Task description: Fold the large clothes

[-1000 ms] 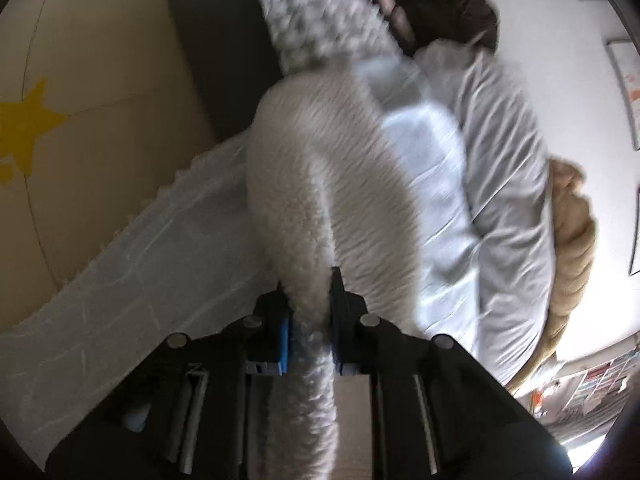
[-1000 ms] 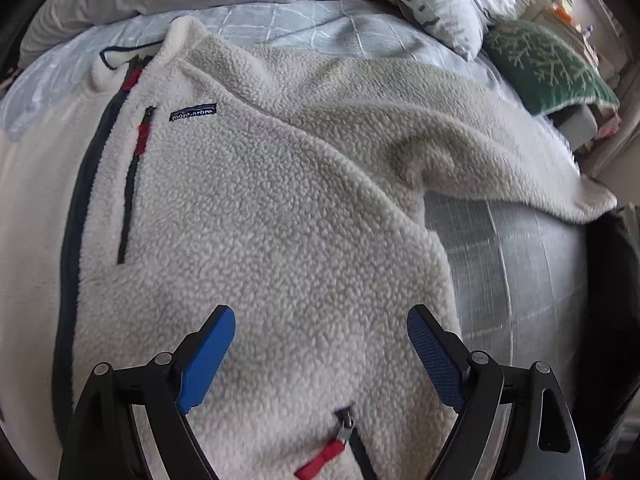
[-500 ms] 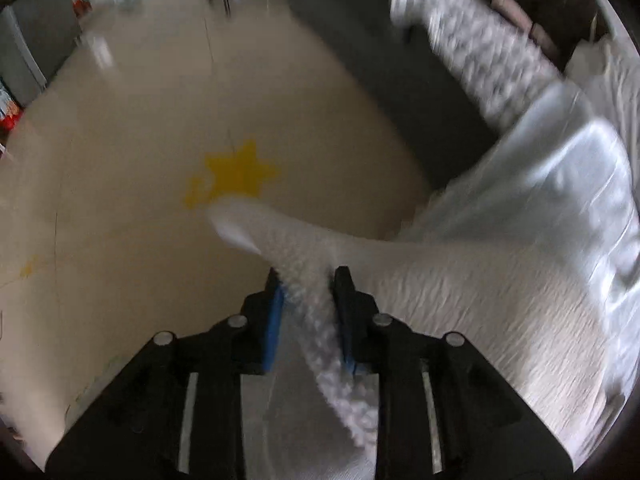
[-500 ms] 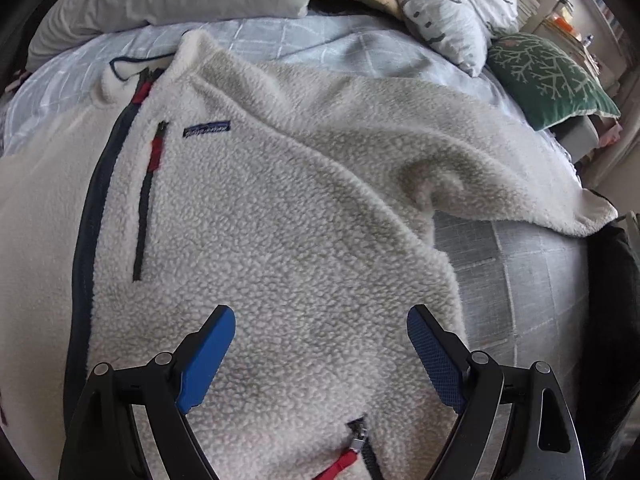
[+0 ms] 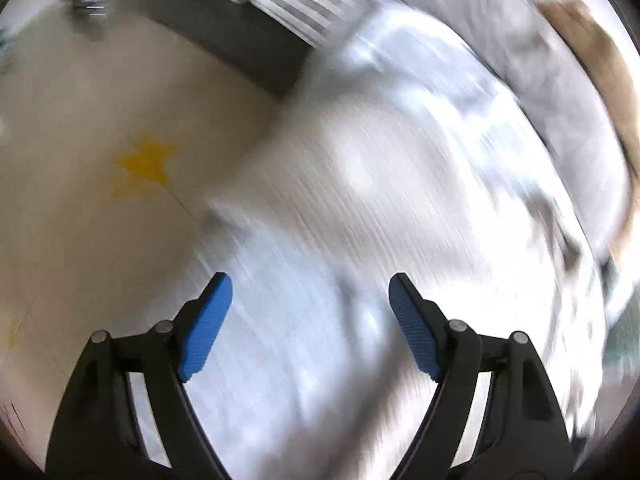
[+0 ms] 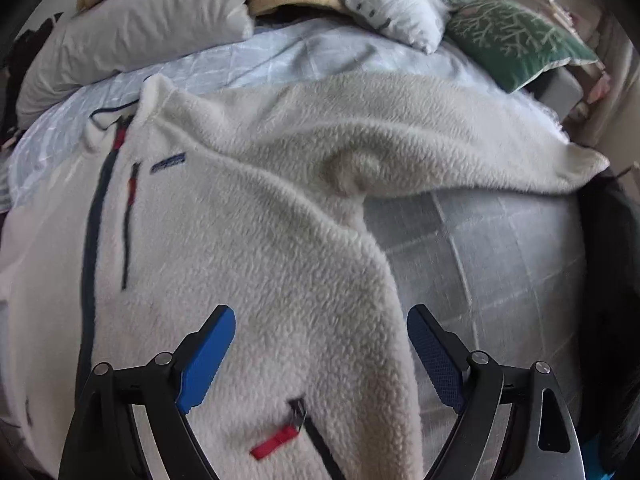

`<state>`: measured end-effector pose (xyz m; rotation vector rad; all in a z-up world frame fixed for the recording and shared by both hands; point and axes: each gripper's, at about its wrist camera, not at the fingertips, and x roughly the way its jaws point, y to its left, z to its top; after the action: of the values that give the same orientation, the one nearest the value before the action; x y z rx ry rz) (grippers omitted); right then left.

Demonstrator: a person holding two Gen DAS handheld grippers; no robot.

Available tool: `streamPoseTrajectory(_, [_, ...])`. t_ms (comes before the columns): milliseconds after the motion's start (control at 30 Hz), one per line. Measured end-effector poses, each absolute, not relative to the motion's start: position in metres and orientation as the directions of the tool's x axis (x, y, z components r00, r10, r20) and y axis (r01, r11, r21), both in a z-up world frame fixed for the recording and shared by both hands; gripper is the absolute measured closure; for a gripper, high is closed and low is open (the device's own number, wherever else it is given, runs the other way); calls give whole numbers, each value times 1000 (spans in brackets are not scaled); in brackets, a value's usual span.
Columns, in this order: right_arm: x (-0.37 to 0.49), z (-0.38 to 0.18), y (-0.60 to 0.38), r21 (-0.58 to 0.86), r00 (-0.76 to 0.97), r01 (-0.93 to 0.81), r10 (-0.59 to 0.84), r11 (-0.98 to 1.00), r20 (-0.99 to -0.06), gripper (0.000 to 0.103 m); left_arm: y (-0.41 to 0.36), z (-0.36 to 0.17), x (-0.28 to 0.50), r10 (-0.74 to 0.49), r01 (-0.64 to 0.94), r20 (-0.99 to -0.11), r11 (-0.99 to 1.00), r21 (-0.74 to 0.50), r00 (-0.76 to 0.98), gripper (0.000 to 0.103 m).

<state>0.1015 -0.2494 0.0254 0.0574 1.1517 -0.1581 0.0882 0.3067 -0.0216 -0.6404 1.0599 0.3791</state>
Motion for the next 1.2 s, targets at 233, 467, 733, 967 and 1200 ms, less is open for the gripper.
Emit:
streamPoseTrajectory(233, [54, 12, -282, 154, 298, 141, 107, 978, -948, 13, 227, -41, 15, -353, -261, -864, 851, -456, 360, 22])
streamPoseTrajectory(467, [-14, -8, -301, 211, 177, 105, 190, 972, -966, 13, 181, -81, -61, -557, -158, -811, 797, -582, 180, 22])
streamPoseTrajectory(733, [-55, -56, -319, 308, -14, 122, 312, 943, -950, 12, 166, -114, -106, -617, -108, -786, 779, -618, 47, 23])
streamPoseTrajectory(967, [-63, -51, -290, 410, -42, 67, 414, 909, -910, 77, 150, -121, -106, -641, -120, -768, 761, -638, 14, 84])
streamPoseTrajectory(1200, [-82, 58, -291, 498, 220, -10, 488, 867, -845, 87, 169, 21, -129, -759, 67, -584, 624, -778, 287, 86])
